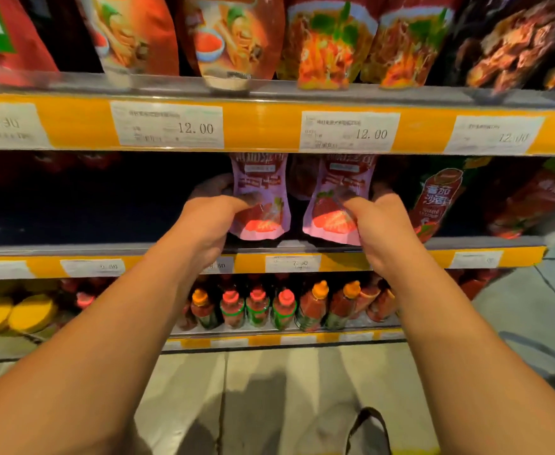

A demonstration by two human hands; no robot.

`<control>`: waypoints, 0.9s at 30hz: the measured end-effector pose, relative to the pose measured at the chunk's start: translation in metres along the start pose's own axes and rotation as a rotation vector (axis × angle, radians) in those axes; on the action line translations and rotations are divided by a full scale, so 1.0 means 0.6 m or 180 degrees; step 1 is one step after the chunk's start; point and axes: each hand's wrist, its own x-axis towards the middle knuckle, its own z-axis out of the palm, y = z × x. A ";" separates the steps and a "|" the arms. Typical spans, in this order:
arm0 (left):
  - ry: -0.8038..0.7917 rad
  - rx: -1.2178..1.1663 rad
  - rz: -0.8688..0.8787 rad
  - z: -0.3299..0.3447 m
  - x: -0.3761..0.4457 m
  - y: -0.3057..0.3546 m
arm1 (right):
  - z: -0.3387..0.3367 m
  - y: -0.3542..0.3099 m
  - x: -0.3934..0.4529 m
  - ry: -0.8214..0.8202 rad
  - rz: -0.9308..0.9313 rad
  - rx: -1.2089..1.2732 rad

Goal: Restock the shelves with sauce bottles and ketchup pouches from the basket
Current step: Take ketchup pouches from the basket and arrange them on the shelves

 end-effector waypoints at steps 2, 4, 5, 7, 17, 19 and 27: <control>-0.0070 0.0066 0.0100 0.005 0.007 -0.003 | 0.000 0.002 0.001 -0.0023 -0.0129 0.0029; -0.0117 0.0063 0.0168 0.012 0.010 -0.005 | 0.001 0.005 0.008 -0.0032 -0.0200 0.0072; -0.0119 0.0028 0.0187 0.015 0.013 -0.009 | 0.001 0.006 0.010 -0.0016 -0.0206 0.0073; -0.0158 0.0004 0.0262 0.024 0.016 -0.017 | 0.002 0.008 0.014 0.0045 -0.0213 0.0078; -0.0427 0.0748 0.0523 0.020 0.012 -0.028 | -0.006 0.023 0.011 0.0202 -0.0480 -0.0187; -0.0404 0.0927 0.0591 0.013 0.011 -0.028 | -0.005 0.023 0.009 0.0281 -0.0522 -0.0199; -0.0357 0.1149 0.0832 0.006 -0.001 -0.027 | 0.002 0.029 0.009 0.0551 -0.0477 -0.0189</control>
